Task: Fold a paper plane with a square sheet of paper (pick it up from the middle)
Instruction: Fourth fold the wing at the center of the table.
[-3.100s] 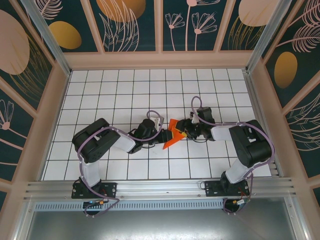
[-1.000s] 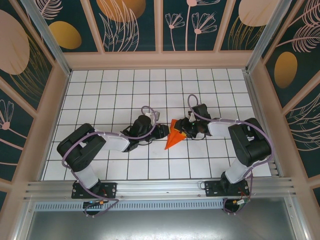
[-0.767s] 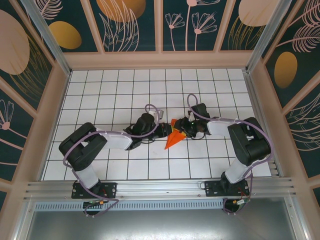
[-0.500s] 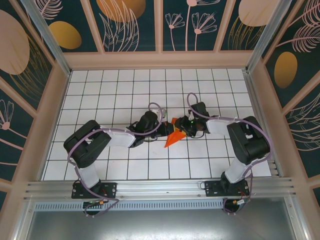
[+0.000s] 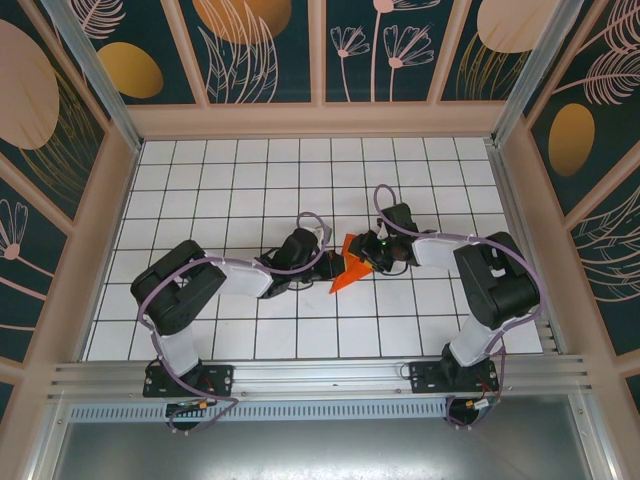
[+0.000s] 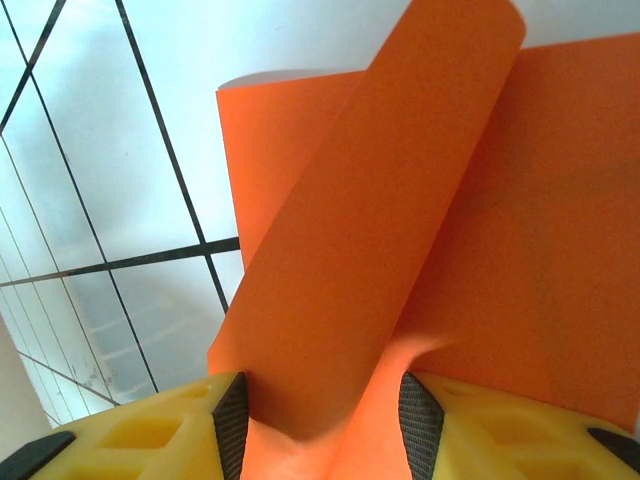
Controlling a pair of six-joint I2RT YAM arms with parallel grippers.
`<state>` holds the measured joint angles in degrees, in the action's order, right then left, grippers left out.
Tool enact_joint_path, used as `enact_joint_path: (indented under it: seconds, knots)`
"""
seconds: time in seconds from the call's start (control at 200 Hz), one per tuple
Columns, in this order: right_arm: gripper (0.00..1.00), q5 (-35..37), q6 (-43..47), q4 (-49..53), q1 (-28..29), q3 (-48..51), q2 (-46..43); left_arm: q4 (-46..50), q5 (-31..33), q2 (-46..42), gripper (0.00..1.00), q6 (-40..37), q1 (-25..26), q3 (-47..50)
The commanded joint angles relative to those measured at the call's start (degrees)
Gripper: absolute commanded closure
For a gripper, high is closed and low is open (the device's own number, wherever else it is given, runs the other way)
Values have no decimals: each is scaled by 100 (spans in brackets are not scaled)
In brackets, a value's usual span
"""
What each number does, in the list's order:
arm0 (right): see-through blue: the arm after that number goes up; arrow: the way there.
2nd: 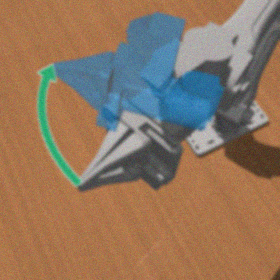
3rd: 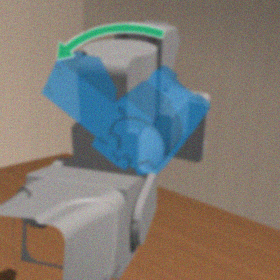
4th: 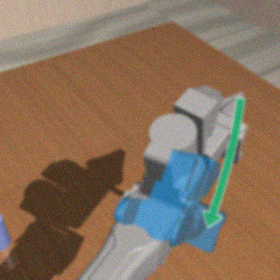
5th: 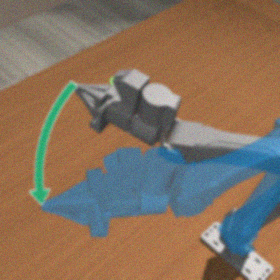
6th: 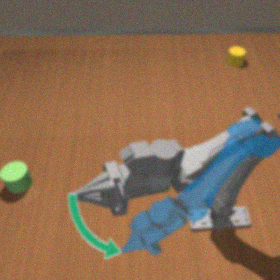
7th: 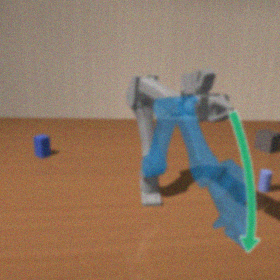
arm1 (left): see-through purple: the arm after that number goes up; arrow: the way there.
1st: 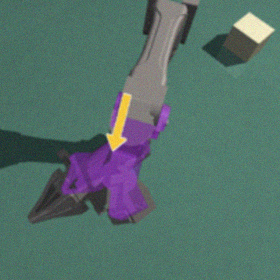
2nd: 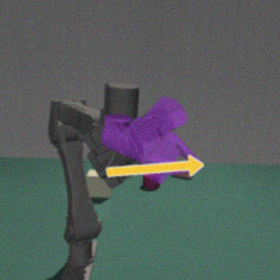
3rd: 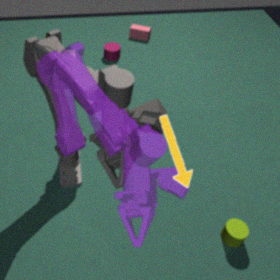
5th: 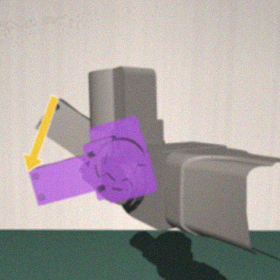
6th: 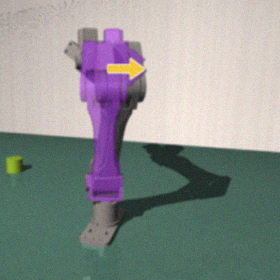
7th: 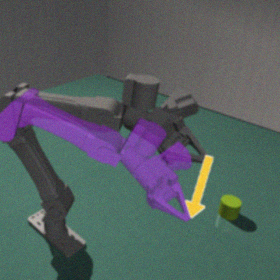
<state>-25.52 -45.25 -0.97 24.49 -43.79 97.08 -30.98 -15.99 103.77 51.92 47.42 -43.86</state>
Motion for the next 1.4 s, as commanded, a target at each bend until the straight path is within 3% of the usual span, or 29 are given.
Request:
enact_joint_path:
  seconds: [0.0, 0.891, 1.396]
  knots:
    - [51, 706, 209, 622, 65, 259, 510, -146, -93, -101, 100, -23, 6, 13]
    - [52, 714, 387, 695, 79, 270, 470, 443, 226, 437, 100, 45, -8, -351]
    - [58, 888, 468, 861, 136, 189, 680, 511, 305, 551, 100, 79, -36, -364]
